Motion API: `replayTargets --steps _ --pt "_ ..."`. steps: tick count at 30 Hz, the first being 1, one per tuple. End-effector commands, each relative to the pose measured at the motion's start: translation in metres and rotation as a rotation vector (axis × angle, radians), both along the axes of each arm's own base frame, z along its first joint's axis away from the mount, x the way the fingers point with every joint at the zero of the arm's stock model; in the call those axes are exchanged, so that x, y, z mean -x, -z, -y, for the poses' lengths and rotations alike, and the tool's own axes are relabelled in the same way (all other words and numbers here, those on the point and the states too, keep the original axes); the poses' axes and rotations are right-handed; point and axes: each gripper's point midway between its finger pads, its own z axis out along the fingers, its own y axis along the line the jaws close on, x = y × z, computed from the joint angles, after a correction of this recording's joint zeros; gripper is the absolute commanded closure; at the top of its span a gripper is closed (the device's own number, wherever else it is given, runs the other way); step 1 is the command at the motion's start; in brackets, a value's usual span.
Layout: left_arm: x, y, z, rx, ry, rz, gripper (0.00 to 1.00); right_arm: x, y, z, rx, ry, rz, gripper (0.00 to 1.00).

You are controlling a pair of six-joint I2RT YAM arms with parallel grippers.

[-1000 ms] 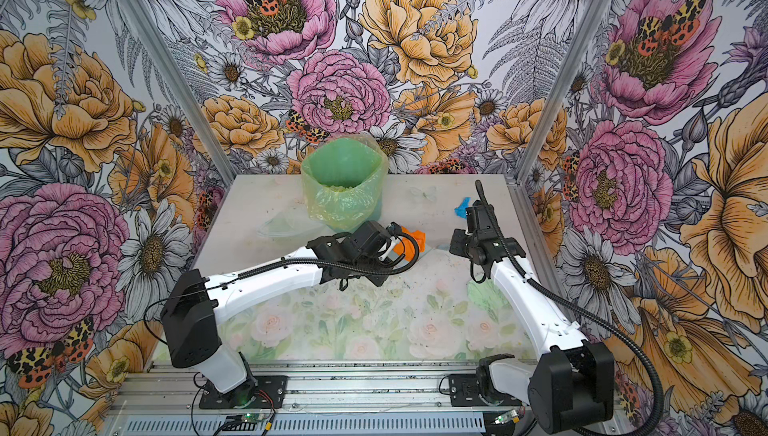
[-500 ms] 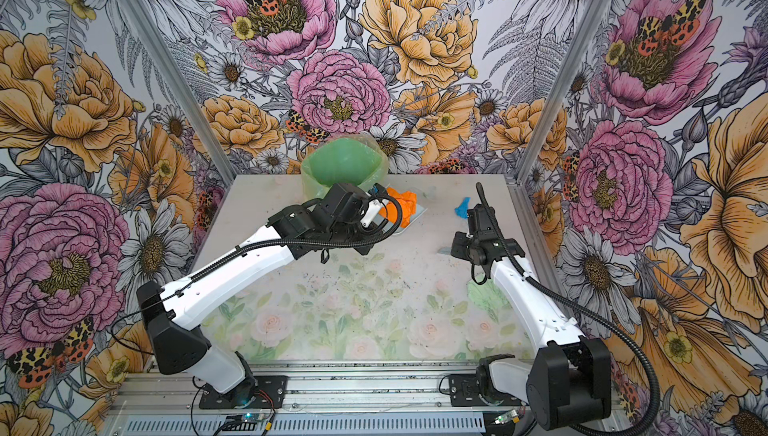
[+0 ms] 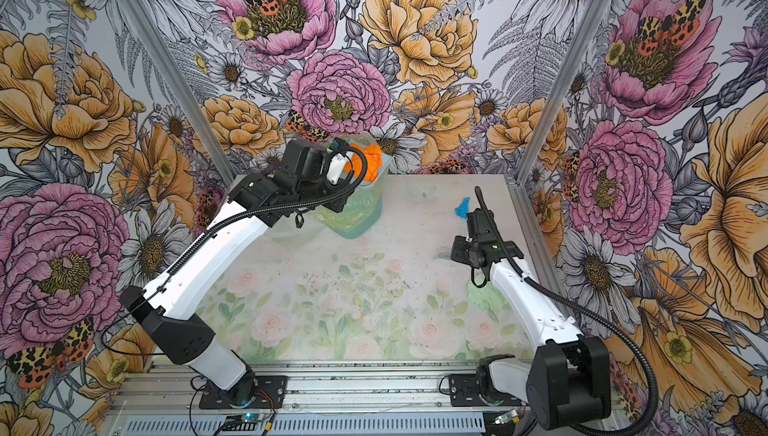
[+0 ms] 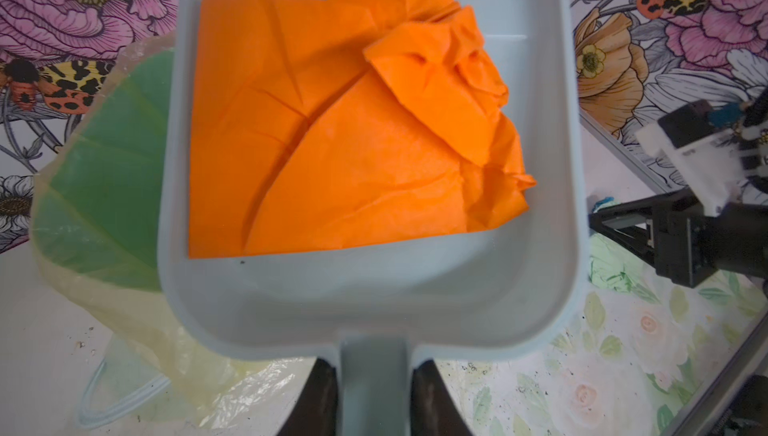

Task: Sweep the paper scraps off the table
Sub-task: 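Lift the dustpan to the green bin with the left gripper while the right brush withdraws, then tilt the dustpan over the bin with the left gripper to dump the orange scrap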

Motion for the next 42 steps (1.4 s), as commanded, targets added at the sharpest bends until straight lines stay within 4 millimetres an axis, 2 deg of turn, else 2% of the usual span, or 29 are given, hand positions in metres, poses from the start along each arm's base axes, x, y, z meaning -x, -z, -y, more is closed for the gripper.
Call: replayTargets --steps 1,7,13,16,18,33,42 --pt "-0.01 -0.004 0.001 0.058 0.012 -0.039 0.78 -0.001 0.0 -0.002 -0.014 -0.005 0.009 1.0" --pt "-0.028 0.004 -0.001 0.174 0.029 -0.159 0.8 0.0 -0.005 -0.001 -0.019 0.005 0.024 1.0" --pt "-0.035 0.008 -0.003 0.269 0.057 -0.236 0.8 0.001 -0.003 -0.002 -0.022 -0.004 0.019 1.0" --pt "-0.034 0.003 -0.003 0.323 0.08 -0.266 0.8 0.001 -0.004 -0.002 -0.025 -0.004 0.02 1.0" --pt "-0.04 0.014 0.001 0.339 0.099 -0.307 0.81 0.002 -0.003 -0.003 -0.028 -0.002 0.017 1.0" --pt "-0.037 -0.004 0.011 0.463 0.19 -0.348 0.8 0.007 -0.003 -0.002 -0.031 0.001 0.026 1.0" --pt "-0.042 -0.003 0.004 0.539 0.176 -0.383 0.81 0.012 -0.002 -0.001 -0.032 0.003 0.029 1.0"
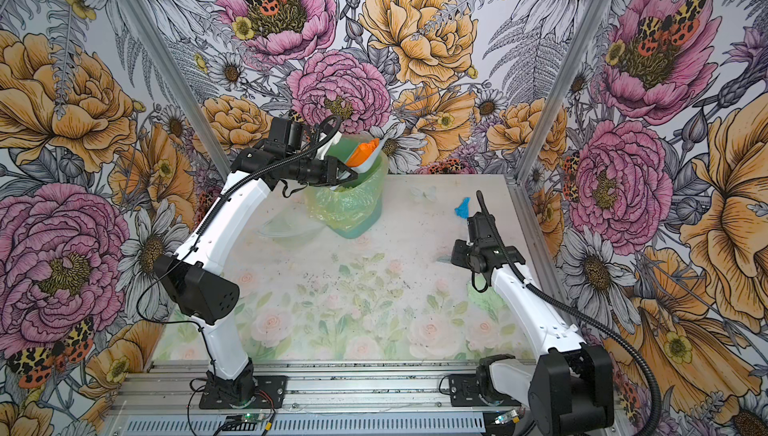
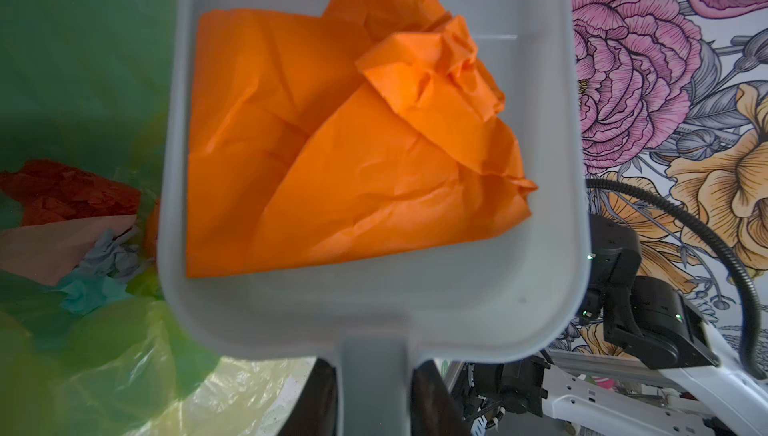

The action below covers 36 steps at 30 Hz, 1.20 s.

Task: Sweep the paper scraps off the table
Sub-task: 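Tilt the dustpan over the bin with the left gripper to dump the orange scrap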

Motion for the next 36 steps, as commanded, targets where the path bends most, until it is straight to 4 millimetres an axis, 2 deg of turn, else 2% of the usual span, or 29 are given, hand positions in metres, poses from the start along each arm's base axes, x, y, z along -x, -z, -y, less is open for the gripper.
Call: replayTargets --steps 1,10,11,20,36 --pt "-0.001 -0.015 -0.006 0.063 -0.007 0.015 0.81 0.0 -0.007 0.001 -0.011 0.008 0.034 1.0" --pt "-0.01 -0.009 -0.011 0.147 -0.028 -0.035 0.81 0.001 -0.006 0.001 -0.011 0.009 0.032 1.0" --pt "-0.003 -0.025 -0.014 0.172 -0.027 -0.011 0.81 0.001 -0.006 0.001 -0.011 0.008 0.033 1.0" --pt "-0.01 -0.034 -0.024 0.352 -0.045 -0.066 0.8 0.0 -0.006 0.001 -0.011 0.005 0.03 1.0" --pt "-0.011 -0.041 -0.025 0.403 -0.029 -0.075 0.79 -0.001 -0.004 0.0 -0.01 0.002 0.023 1.0"
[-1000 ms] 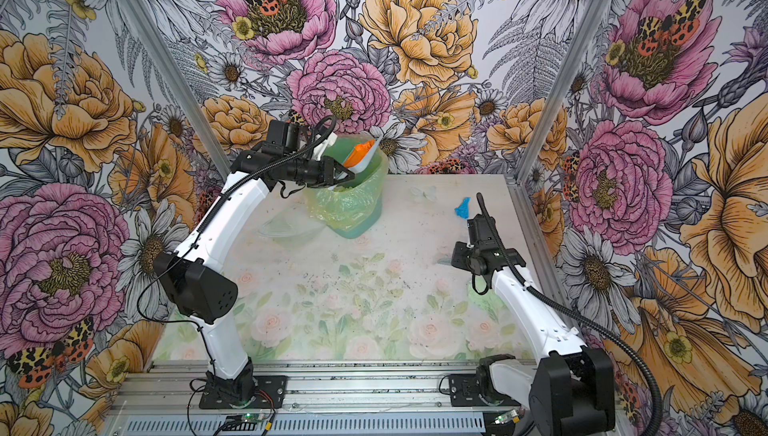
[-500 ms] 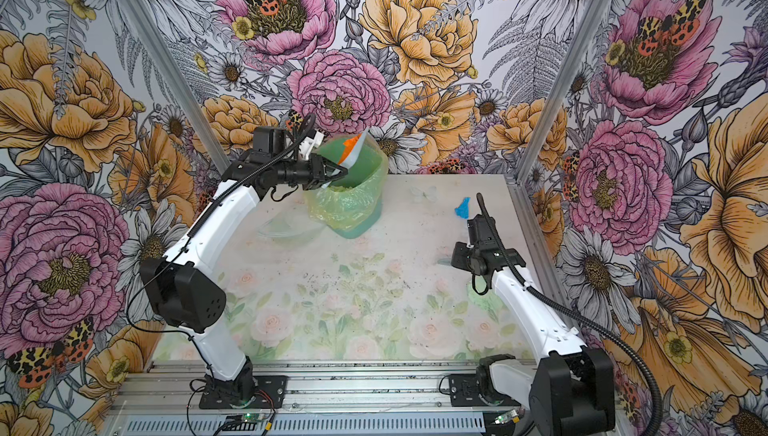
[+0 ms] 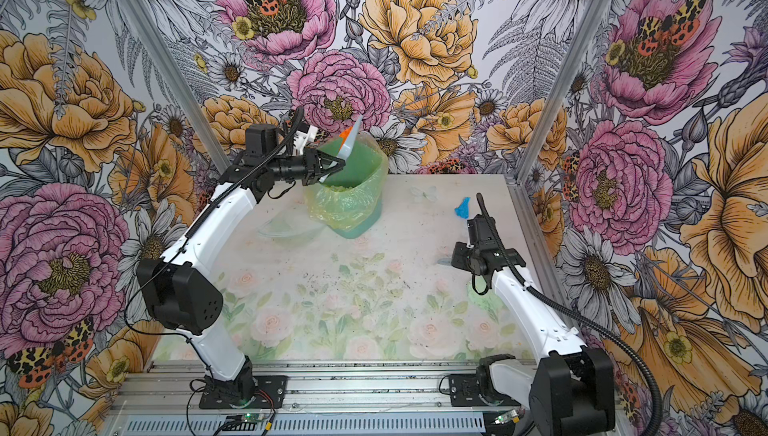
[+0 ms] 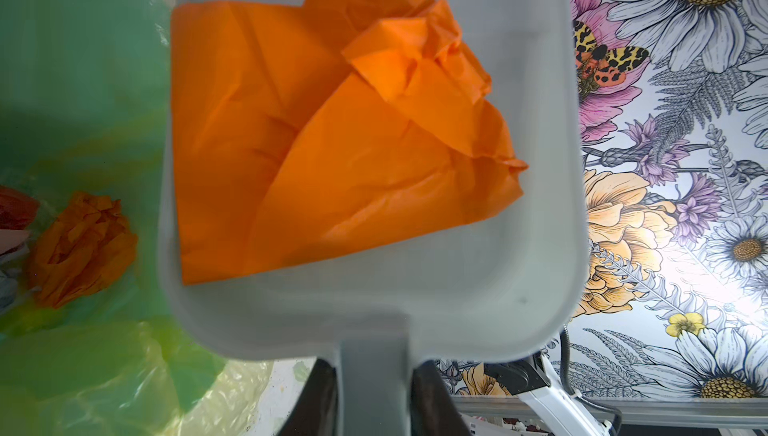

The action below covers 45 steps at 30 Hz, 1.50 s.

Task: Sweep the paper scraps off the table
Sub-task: 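Tilt the dustpan over the bin with the left gripper to dump the orange scrap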

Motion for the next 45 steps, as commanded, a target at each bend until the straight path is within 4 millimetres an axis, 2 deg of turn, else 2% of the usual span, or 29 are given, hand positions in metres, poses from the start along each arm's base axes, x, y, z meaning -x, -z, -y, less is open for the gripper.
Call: replayTargets --steps 1,10,15,20,25,33,45 --pt "0.008 -0.019 0.001 0.05 0.032 0.04 0.79 -0.004 -0.006 0.0 -0.01 0.003 0.026 1.0" --pt "0.011 -0.021 0.007 0.093 0.064 0.033 0.79 -0.004 -0.004 0.0 -0.012 0.003 0.017 1.0" --pt "0.011 -0.026 0.012 0.171 0.086 0.012 0.79 -0.004 -0.003 0.0 -0.011 0.005 0.015 1.0" --pt "0.018 -0.028 0.018 0.166 0.1 0.023 0.79 -0.003 -0.002 0.0 -0.01 0.008 0.012 1.0" --pt "0.018 -0.028 0.019 0.177 0.104 0.015 0.79 -0.002 -0.001 0.0 -0.012 0.008 0.01 1.0" --pt "0.02 -0.043 0.017 0.283 0.109 0.011 0.79 -0.001 0.001 0.001 -0.009 0.011 0.005 1.0" --pt "0.026 -0.044 0.017 0.323 0.123 0.003 0.78 0.0 0.003 0.001 -0.009 0.009 0.001 1.0"
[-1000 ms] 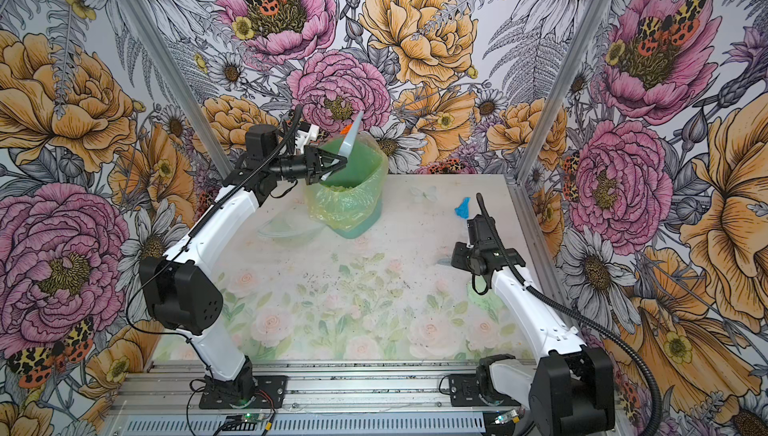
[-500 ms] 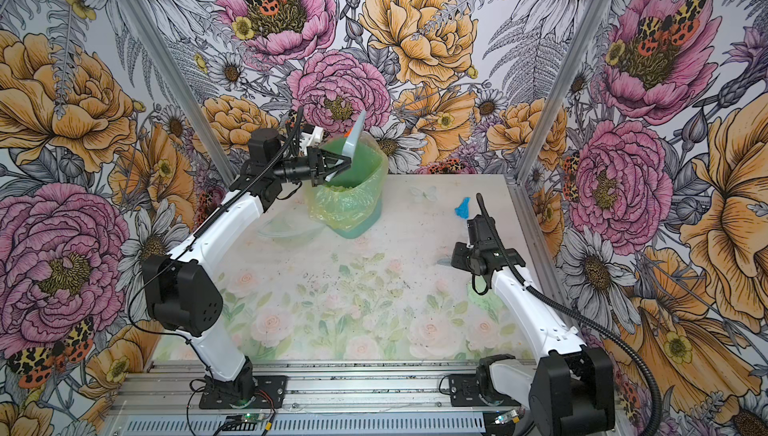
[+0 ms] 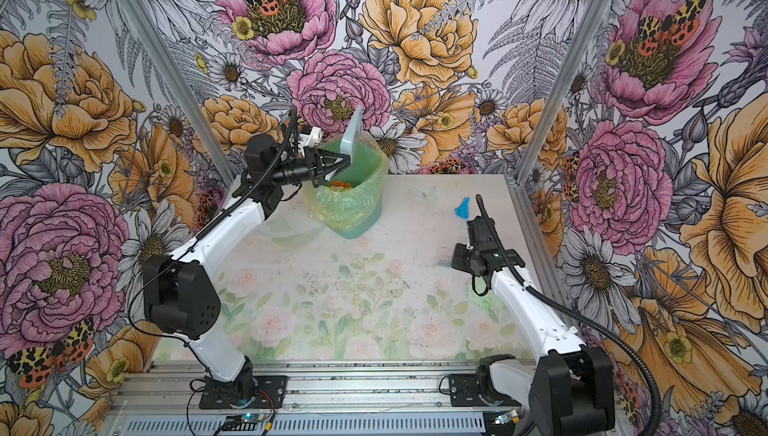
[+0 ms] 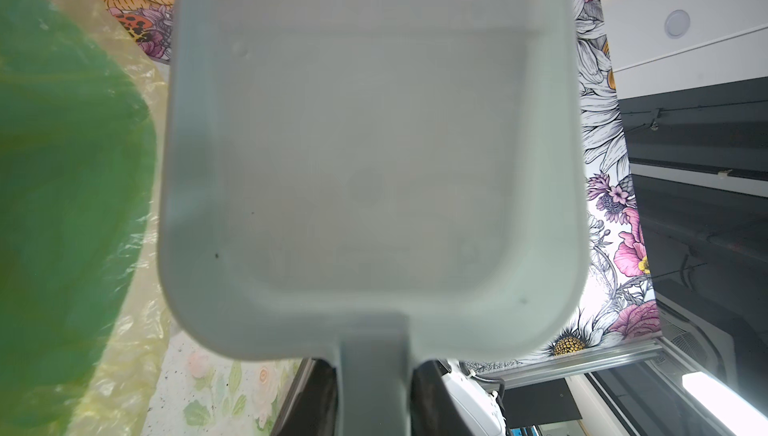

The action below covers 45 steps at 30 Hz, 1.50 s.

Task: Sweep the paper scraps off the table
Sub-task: 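Tilt the dustpan over the bin with the left gripper to dump the orange scrap, then lower the empty dustpan toward the pale green scrap while the right brush approaches it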

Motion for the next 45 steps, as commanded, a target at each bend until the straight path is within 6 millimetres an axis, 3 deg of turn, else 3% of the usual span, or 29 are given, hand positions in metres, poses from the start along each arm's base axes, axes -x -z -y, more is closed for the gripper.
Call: replayTargets --steps 1,17,21,25,31,35,40,45 --pt "0.014 -0.023 -0.002 0.034 0.024 0.063 0.78 -0.002 -0.003 0.0 -0.012 0.009 0.016 1.0" --pt "0.021 -0.03 -0.007 -0.017 -0.026 0.136 0.79 0.003 -0.015 0.001 0.002 -0.015 0.026 1.0" --pt "0.023 -0.023 -0.008 -0.134 -0.084 0.178 0.79 0.007 -0.026 0.002 0.011 -0.028 0.043 1.0" --pt "0.03 -0.015 -0.012 -0.373 -0.182 0.269 0.79 0.015 -0.035 0.009 0.053 -0.02 0.032 1.0" --pt "0.049 -0.011 -0.009 -0.618 -0.286 0.441 0.78 0.035 -0.044 0.033 0.16 0.053 -0.046 1.0" --pt "0.064 0.005 0.005 -0.738 -0.282 0.506 0.77 0.049 -0.046 0.038 0.172 0.069 -0.106 1.0" --pt "0.072 0.035 0.015 -0.84 -0.283 0.502 0.77 0.058 -0.029 0.028 0.122 0.04 -0.197 1.0" --pt "0.085 0.058 0.029 -0.918 -0.243 0.538 0.78 0.059 -0.014 0.042 0.184 0.112 -0.253 1.0"
